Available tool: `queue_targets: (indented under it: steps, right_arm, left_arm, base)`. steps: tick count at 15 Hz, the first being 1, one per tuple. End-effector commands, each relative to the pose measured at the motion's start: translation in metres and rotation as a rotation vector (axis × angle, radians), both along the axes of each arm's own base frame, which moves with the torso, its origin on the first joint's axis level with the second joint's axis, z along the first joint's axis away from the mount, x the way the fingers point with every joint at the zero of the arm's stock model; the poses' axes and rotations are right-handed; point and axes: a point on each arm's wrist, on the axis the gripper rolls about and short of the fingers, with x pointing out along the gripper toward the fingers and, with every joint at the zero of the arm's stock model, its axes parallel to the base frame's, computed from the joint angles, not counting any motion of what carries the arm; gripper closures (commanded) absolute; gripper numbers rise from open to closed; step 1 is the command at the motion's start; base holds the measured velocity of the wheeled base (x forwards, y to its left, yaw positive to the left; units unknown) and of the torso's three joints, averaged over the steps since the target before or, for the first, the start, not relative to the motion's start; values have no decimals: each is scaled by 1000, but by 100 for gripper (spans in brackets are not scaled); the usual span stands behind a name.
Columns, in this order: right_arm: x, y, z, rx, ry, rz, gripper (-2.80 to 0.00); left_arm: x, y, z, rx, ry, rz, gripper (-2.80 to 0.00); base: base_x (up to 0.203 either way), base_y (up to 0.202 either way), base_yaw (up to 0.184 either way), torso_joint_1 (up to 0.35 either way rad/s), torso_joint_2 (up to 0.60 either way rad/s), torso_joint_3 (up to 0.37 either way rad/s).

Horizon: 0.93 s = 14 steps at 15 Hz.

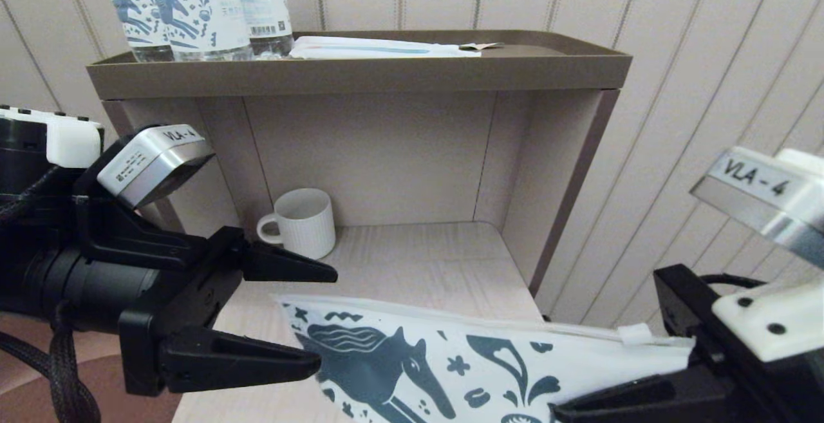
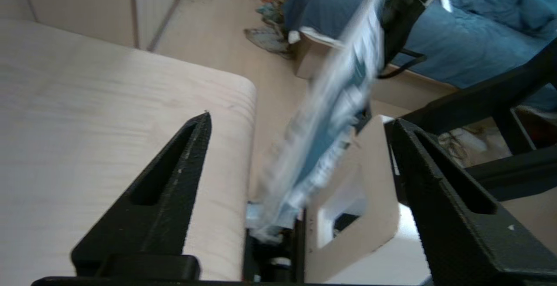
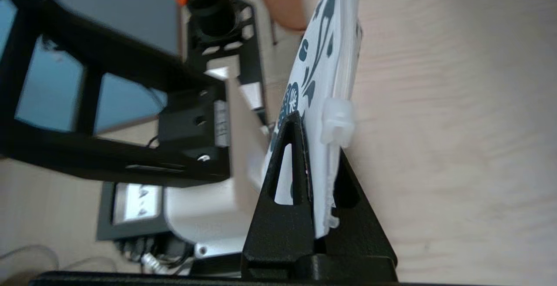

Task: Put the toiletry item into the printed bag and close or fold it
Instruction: Hand it to the other hand, then close the strorage bag and place it on the desk

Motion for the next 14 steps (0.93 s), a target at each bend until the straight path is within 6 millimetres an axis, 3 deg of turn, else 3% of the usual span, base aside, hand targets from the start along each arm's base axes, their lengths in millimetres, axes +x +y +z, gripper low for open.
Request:
queue_targets:
  steps: [1, 6, 10, 14]
  right_arm:
    - [0, 6, -2, -12, 13, 25, 0]
    - [12, 21, -1, -76, 63, 21, 0]
    - [37, 61, -9, -202, 97, 43, 0]
    - [45, 97, -16, -286, 45, 58, 0]
  left_arm:
    - [-1, 2, 5, -8, -22, 7, -280]
    - [1, 1, 11, -13, -58, 28, -280]
    - [17, -15, 8, -17, -62, -6, -280]
    - [26, -20, 8, -18, -72, -16, -280]
  base:
    - [0, 0, 0, 0, 0, 0]
    - [0, 0, 0, 0, 0, 0]
    - [0, 0, 0, 0, 0, 0]
    - [0, 0, 0, 0, 0, 0]
